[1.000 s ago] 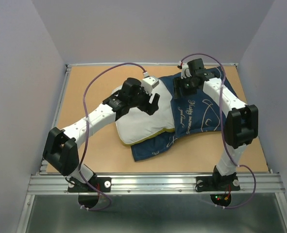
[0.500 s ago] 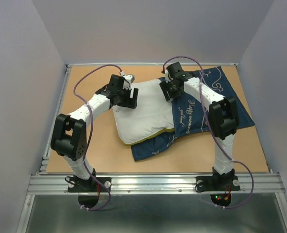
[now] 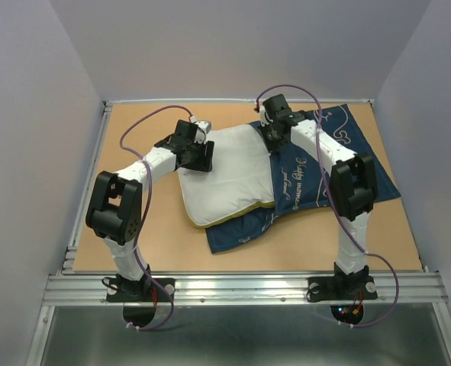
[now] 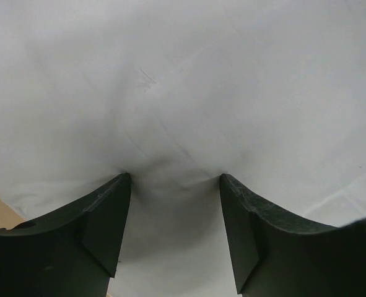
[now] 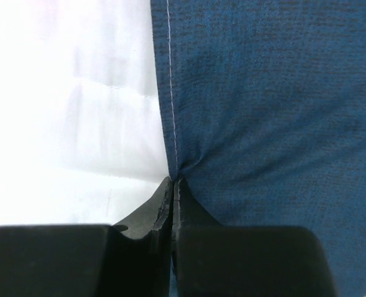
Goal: Put the pillow into the pillowcase
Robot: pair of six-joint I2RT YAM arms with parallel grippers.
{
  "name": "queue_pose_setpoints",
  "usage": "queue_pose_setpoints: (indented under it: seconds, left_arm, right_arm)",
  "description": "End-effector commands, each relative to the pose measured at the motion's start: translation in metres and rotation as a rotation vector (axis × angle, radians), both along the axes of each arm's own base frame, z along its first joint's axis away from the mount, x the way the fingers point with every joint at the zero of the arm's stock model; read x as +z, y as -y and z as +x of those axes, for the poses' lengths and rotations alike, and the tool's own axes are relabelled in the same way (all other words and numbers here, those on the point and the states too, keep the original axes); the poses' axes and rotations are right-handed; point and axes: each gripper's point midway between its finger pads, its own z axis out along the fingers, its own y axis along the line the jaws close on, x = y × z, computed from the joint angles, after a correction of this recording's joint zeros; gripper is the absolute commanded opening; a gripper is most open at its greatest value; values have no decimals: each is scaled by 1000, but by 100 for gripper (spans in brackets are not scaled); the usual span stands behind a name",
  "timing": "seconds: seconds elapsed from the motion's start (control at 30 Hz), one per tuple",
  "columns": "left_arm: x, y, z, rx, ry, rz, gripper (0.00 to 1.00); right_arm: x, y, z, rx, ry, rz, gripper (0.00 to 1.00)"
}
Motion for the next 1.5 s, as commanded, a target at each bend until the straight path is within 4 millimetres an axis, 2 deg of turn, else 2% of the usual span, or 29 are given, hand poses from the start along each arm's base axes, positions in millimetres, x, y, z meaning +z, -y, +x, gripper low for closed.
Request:
queue_pose_setpoints:
  seconds: [0.0,0.13,0.23,0.27,0.37,0.4,0.43,0.47,0.57,0.6,0.63,0.7,0.73,0.77,0.8,0.83,0.87,0.9,0.93,0.97,1.0,1.03,1.07,1.1,1.2,1.23,1.4,1.43,1.47]
  left_arm:
    - [-8,0,-2,-12,-14,-11,61]
    - [-5,4,-5,-39,-4,-32,47]
    - [-1,11,-7,-73,8,-67,31]
    - [2,14,-7,-94,22,-78,17]
    - [14,28,-9,-163,46,-143,0]
    - [21,35,-7,-189,77,-176,0]
    - [29,46,-11,-238,82,-229,0]
    - [39,58,-9,-267,111,-262,0]
    - [61,86,-13,-344,127,-362,0]
    - [73,94,-11,-361,154,-389,0]
    - [79,98,-13,-367,144,-421,0]
    - [79,97,-18,-368,129,-431,0]
    - [82,91,-21,-371,136,-425,0]
    - [69,84,-32,-369,96,-408,0]
    - [77,82,-31,-381,125,-406,0]
    - [67,74,-48,-388,80,-387,0]
    - [61,69,-56,-403,67,-365,0]
    - [45,60,-73,-441,20,-321,0]
    - [42,56,-82,-481,2,-295,1]
    - [40,51,-90,-511,-13,-270,10]
    - [36,42,-102,-580,-32,-221,36]
    - [39,38,-104,-609,-22,-210,47]
    - [53,34,-103,-626,29,-194,79]
    - [66,28,-93,-633,102,-164,98]
    - [111,24,-59,-619,302,-85,99]
    - [119,24,-51,-629,338,-64,99]
    - [102,38,-2,-631,298,-30,99]
    - [94,41,3,-641,279,-30,99]
    - [69,43,8,-676,231,-17,99]
  right_arm:
    - [48,-22,-10,89,42,156,1]
    - [55,-43,-27,160,-6,268,1]
    - [53,-58,-39,195,-69,356,1]
    - [50,-62,-43,211,-96,380,1]
    - [50,-72,-48,231,-130,432,1]
    - [60,-83,-52,271,-147,496,1]
    - [59,-92,-56,258,-193,548,1]
    - [73,-107,-65,314,-237,644,1]
    - [90,-137,-91,392,-354,788,1]
    - [104,-149,-109,462,-389,847,1]
    - [119,-151,-115,481,-385,882,1]
    - [129,-148,-117,472,-388,907,0]
    - [122,-136,-109,422,-377,890,0]
    - [117,-124,-100,378,-340,856,1]
    - [109,-113,-94,345,-323,831,1]
    - [97,-94,-86,301,-301,791,1]
    - [75,-82,-88,261,-316,738,1]
    - [62,-67,-86,226,-280,649,1]
    - [50,-58,-89,245,-263,583,1]
    - [39,-49,-95,240,-269,538,1]
    - [18,-37,-108,227,-306,478,1]
    - [8,-31,-116,242,-324,440,1]
    - [-4,-23,-124,263,-344,400,1]
    - [-18,-16,-135,267,-377,367,1]
    - [-41,-2,-151,318,-418,286,1]
    - [-45,-1,-153,341,-421,275,1]
    - [-59,-2,-165,392,-459,255,0]
    - [-63,-1,-169,401,-468,244,1]
    - [-63,1,-170,398,-471,240,1]
